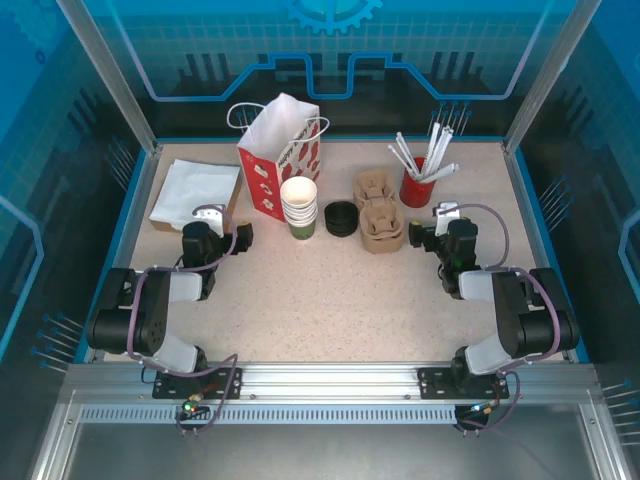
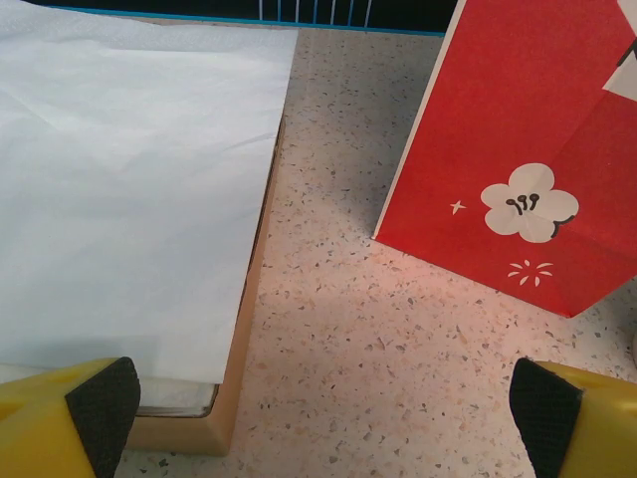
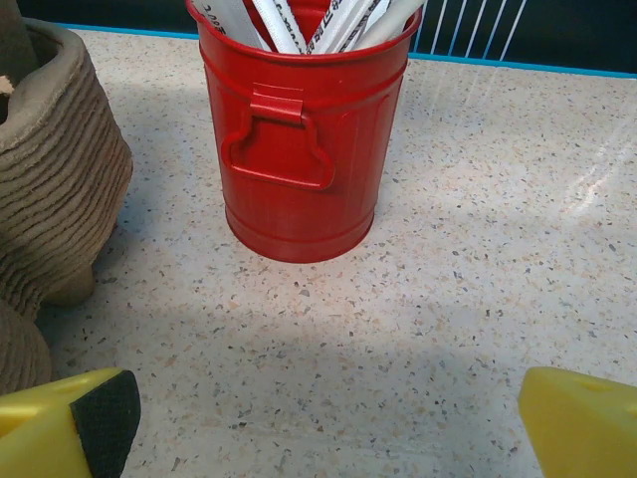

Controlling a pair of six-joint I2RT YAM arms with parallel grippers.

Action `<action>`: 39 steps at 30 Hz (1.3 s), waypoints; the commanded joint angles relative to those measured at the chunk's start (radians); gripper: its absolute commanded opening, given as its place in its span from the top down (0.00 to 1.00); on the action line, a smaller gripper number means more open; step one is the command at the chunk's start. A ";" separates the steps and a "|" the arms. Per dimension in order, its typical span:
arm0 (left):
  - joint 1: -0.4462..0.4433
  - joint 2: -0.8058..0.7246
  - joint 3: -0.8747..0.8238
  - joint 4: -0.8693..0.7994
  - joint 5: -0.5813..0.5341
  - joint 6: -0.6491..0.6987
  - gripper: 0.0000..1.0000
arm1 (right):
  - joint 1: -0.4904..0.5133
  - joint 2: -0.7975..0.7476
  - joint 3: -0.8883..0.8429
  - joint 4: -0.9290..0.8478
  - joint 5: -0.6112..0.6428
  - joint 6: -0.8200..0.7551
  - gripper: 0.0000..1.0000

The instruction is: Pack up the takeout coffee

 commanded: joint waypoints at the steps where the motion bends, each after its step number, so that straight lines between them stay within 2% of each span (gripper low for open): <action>1: 0.002 -0.003 0.014 -0.001 -0.012 -0.004 0.01 | 0.006 -0.003 -0.005 0.028 0.004 0.003 0.00; 20: 0.003 -0.003 0.012 0.000 -0.007 -0.007 0.01 | 0.002 -0.002 -0.005 0.027 -0.002 0.002 0.00; 23: 0.003 -0.034 0.017 -0.024 -0.043 -0.023 0.01 | 0.000 -0.006 -0.007 0.034 -0.007 0.005 0.00; 26: 0.002 -0.169 0.058 -0.210 -0.115 -0.052 0.01 | -0.005 -0.086 0.034 -0.107 0.013 0.018 0.00; 29: 0.002 -0.330 0.095 -0.381 -0.131 -0.085 0.01 | -0.007 -0.192 0.022 -0.191 0.041 0.026 0.00; 32: 0.002 -0.472 0.192 -0.660 -0.130 -0.149 0.01 | -0.010 -0.319 0.016 -0.334 0.038 0.045 0.00; 36: 0.003 -0.570 0.356 -1.014 -0.092 -0.269 0.01 | 0.003 -0.525 0.024 -0.604 0.025 0.125 0.00; 39: 0.003 -0.582 0.487 -1.216 0.003 -0.313 0.01 | 0.023 -0.669 0.070 -0.832 -0.013 0.230 0.00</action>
